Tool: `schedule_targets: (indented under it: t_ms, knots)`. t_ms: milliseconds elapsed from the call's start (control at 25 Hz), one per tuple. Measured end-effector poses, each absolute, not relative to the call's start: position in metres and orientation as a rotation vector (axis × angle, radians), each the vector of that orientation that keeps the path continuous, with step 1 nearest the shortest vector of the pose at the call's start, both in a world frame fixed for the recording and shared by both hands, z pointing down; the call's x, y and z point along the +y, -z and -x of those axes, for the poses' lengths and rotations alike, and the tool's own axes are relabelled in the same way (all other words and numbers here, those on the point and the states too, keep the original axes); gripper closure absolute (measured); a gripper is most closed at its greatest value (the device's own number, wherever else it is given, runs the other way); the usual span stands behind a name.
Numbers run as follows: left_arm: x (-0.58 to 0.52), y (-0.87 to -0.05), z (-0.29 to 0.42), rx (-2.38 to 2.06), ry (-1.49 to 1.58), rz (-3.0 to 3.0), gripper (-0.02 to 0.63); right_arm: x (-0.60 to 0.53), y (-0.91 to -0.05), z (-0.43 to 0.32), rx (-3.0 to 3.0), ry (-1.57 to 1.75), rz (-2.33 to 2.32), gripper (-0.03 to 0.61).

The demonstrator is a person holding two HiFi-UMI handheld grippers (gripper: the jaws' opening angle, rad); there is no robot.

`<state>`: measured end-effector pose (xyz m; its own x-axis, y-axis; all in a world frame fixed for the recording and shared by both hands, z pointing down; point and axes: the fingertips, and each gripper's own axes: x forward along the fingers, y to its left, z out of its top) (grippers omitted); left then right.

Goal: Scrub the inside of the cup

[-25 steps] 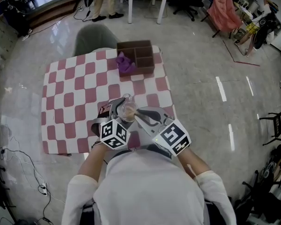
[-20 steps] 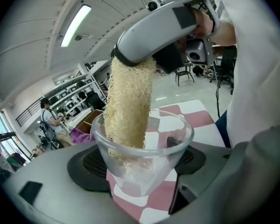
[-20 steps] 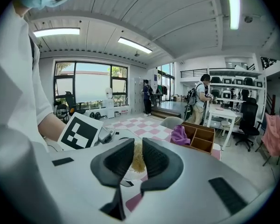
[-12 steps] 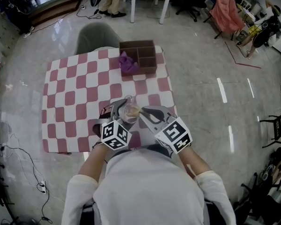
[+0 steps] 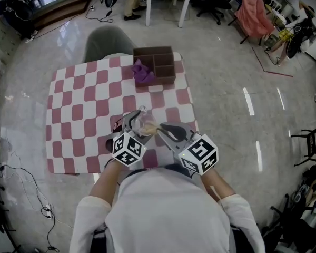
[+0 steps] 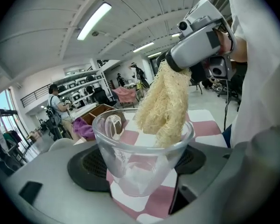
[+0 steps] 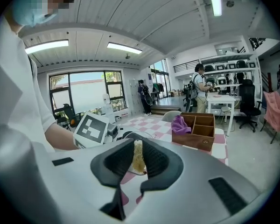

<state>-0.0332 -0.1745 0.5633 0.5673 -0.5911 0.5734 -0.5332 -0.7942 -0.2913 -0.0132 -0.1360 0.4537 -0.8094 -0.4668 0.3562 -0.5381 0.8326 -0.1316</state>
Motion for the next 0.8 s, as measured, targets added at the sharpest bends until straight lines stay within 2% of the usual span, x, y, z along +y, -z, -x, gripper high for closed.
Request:
schedule_targets:
  t_ms: [800]
  knots:
    - [-0.22, -0.577, 0.038, 1.213, 0.676, 2.981, 0.235, -0.168, -0.438, -0.039, -2.713, -0.429, -1.044, 0.506]
